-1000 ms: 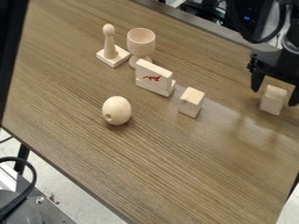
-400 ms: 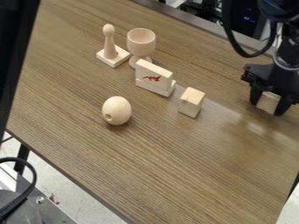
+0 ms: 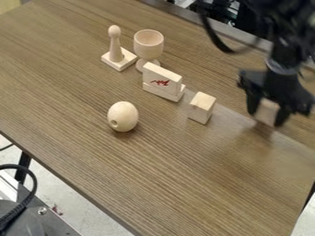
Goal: Place cube on top of another cube
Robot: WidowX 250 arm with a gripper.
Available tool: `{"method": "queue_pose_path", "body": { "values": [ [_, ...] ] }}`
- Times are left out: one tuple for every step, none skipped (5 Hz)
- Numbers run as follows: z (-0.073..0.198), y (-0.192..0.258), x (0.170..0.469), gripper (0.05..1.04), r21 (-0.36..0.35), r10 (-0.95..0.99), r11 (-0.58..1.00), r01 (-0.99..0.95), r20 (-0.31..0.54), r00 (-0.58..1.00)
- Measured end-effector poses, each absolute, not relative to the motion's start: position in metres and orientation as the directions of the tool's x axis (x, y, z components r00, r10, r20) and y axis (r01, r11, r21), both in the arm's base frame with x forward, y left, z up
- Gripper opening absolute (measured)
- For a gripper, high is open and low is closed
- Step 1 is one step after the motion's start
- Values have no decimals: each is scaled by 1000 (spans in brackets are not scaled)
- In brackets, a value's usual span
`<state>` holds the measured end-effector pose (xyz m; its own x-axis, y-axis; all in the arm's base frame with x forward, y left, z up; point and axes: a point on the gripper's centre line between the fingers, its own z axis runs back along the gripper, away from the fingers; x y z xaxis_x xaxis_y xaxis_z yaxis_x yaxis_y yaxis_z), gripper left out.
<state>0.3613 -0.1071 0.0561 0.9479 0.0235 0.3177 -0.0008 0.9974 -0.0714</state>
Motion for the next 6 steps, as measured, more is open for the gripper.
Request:
{"method": "queue_pose_path", "body": {
  "values": [
    [91, -83, 340, 570, -82, 43, 997, -13, 372, 927],
    [100, -73, 314, 570, -76, 9, 997, 19, 353, 935],
    [99, -63, 296, 570, -57, -4, 998, 25, 338, 941],
    [93, -56, 292, 570, -1, 17, 1000, -18, 323, 946],
    [84, -48, 294, 570, 43, 39, 998, -55, 315, 948],
    [74, -41, 298, 570, 49, 62, 996, -81, 305, 950]
  ]
}}
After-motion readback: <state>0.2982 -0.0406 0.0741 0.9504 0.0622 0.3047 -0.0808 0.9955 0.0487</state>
